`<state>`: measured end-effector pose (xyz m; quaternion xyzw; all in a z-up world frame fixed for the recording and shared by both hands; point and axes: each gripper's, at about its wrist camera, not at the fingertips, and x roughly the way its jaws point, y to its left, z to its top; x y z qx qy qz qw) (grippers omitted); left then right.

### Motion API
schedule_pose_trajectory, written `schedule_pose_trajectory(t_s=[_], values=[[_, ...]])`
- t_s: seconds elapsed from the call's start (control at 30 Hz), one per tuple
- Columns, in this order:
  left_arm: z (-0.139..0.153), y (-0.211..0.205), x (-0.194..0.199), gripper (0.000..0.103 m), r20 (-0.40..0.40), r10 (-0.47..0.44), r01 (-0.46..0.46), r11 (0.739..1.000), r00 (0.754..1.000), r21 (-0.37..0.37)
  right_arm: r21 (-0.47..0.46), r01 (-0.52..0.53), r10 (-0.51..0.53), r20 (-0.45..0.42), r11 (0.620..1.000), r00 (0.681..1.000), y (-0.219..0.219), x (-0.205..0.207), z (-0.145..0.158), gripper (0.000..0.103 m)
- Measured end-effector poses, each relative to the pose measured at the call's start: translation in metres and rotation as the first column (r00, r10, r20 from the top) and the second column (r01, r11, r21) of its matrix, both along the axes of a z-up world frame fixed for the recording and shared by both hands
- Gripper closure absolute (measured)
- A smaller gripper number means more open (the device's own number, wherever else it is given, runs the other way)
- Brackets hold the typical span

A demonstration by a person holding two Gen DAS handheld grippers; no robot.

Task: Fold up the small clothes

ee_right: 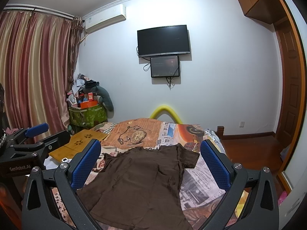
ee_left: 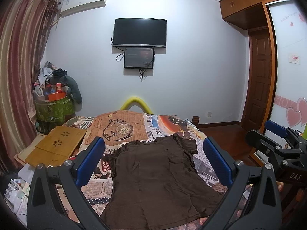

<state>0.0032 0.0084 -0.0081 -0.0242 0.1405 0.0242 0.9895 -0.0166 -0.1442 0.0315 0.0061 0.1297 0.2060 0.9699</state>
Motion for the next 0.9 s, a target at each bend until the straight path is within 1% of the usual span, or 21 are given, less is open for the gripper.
schedule_pose_trajectory(t_s=[0.9], values=[[-0.0009,0.0006,0.0034,0.0,-0.015,0.009,-0.009,1.0,1.0,0.001,-0.002,0.002,-0.002,-0.009,1.0,1.0,0.0037,0.0004,-0.0032,0.0]])
